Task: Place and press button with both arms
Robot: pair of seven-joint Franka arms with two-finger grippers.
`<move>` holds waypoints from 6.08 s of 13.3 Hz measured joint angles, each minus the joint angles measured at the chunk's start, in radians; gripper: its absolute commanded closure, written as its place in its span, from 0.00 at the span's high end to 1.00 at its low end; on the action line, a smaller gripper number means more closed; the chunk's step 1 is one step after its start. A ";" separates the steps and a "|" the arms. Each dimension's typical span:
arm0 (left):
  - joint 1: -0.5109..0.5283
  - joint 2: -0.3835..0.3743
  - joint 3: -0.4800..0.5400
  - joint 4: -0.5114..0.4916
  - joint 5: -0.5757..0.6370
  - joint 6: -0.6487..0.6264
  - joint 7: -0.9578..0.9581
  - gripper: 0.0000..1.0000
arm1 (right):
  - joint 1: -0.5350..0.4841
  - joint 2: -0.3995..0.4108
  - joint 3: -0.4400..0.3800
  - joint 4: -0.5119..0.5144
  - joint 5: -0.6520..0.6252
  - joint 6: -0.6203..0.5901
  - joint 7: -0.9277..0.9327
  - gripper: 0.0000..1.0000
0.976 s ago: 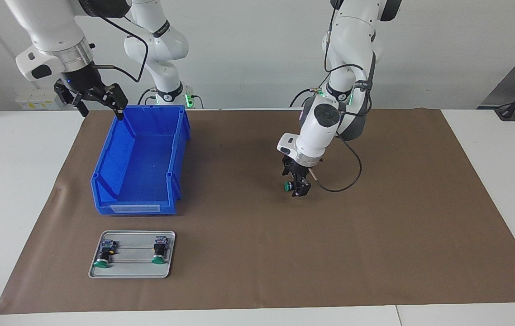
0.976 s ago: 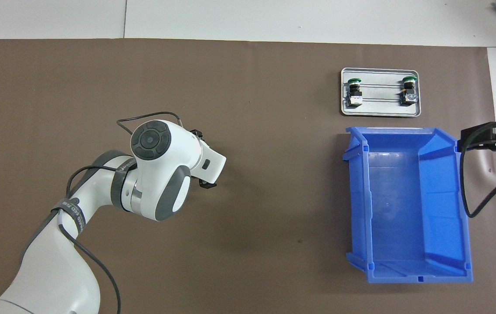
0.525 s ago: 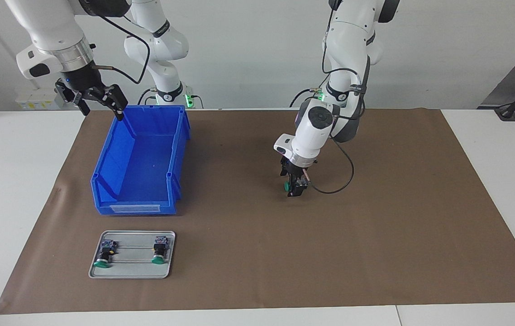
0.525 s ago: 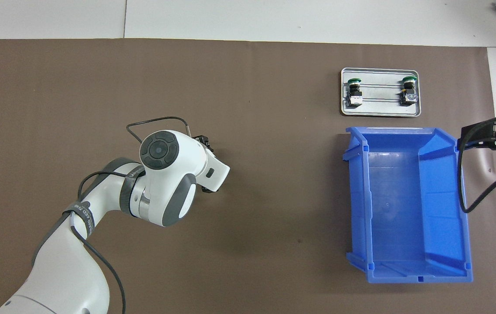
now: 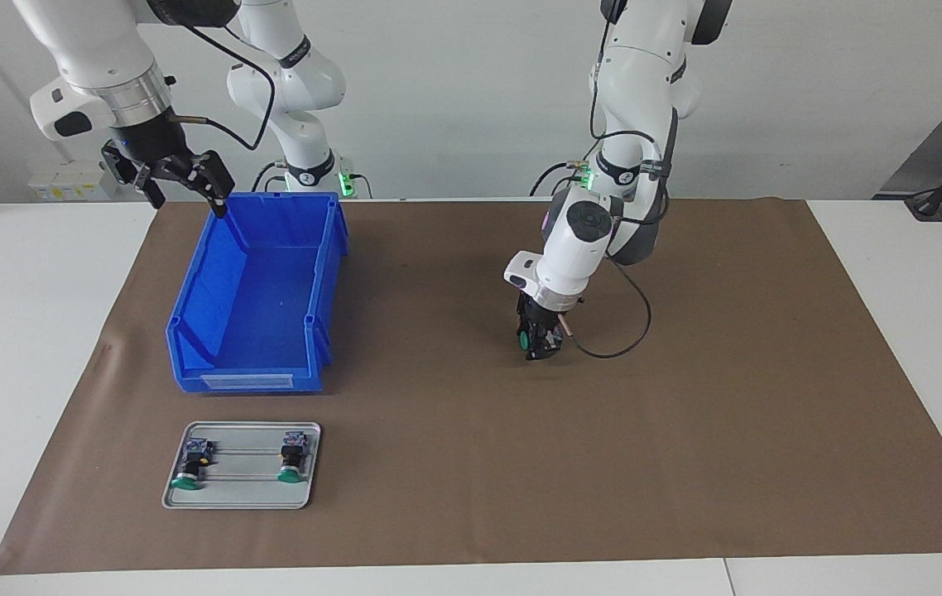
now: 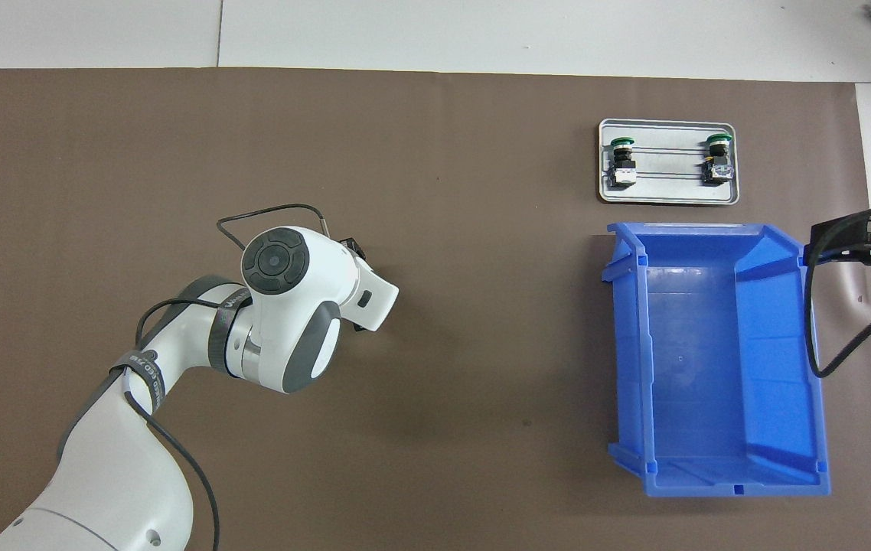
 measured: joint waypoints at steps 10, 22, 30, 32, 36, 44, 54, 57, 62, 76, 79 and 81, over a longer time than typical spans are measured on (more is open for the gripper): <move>0.045 -0.002 0.004 0.123 -0.159 -0.034 0.043 0.00 | -0.001 0.000 0.001 -0.007 0.014 -0.002 -0.055 1.00; 0.215 -0.088 0.006 -0.078 -1.150 -0.129 0.942 0.00 | 0.000 0.030 0.003 0.001 0.013 -0.013 -0.087 1.00; 0.358 -0.136 0.008 -0.345 -1.527 -0.413 1.443 0.00 | 0.000 0.030 0.002 0.001 -0.013 -0.013 -0.087 1.00; 0.395 -0.144 0.008 -0.409 -1.604 -0.498 1.556 0.00 | 0.000 0.030 0.002 0.000 -0.013 -0.013 -0.087 1.00; 0.409 -0.189 0.008 -0.513 -1.657 -0.585 1.690 0.00 | 0.000 0.030 0.002 -0.003 -0.014 -0.013 -0.087 1.00; 0.421 -0.255 0.008 -0.635 -1.658 -0.612 1.745 0.00 | 0.000 0.030 0.002 -0.008 -0.014 -0.013 -0.087 1.00; 0.430 -0.256 0.010 -0.649 -1.645 -0.612 1.748 0.85 | -0.002 0.030 0.002 -0.009 -0.014 -0.013 -0.083 1.00; 0.508 -0.257 0.012 -0.649 -1.540 -0.612 1.748 0.85 | -0.003 0.030 0.001 -0.012 0.018 -0.011 -0.072 1.00; 0.592 -0.260 0.013 -0.646 -1.402 -0.620 1.728 0.81 | 0.000 0.030 0.002 -0.013 0.028 -0.011 -0.048 1.00; 0.679 -0.445 0.004 -0.304 -0.741 -0.648 0.794 0.00 | 0.000 0.029 0.004 -0.008 -0.018 0.014 -0.048 1.00; 0.669 -0.491 -0.009 -0.275 -0.614 -0.648 0.636 0.00 | 0.000 0.029 0.006 0.002 -0.018 0.014 -0.048 1.00; 0.637 -0.506 -0.013 -0.235 -0.566 -0.648 0.509 0.00 | 0.000 0.029 0.008 0.002 -0.018 0.014 -0.048 1.00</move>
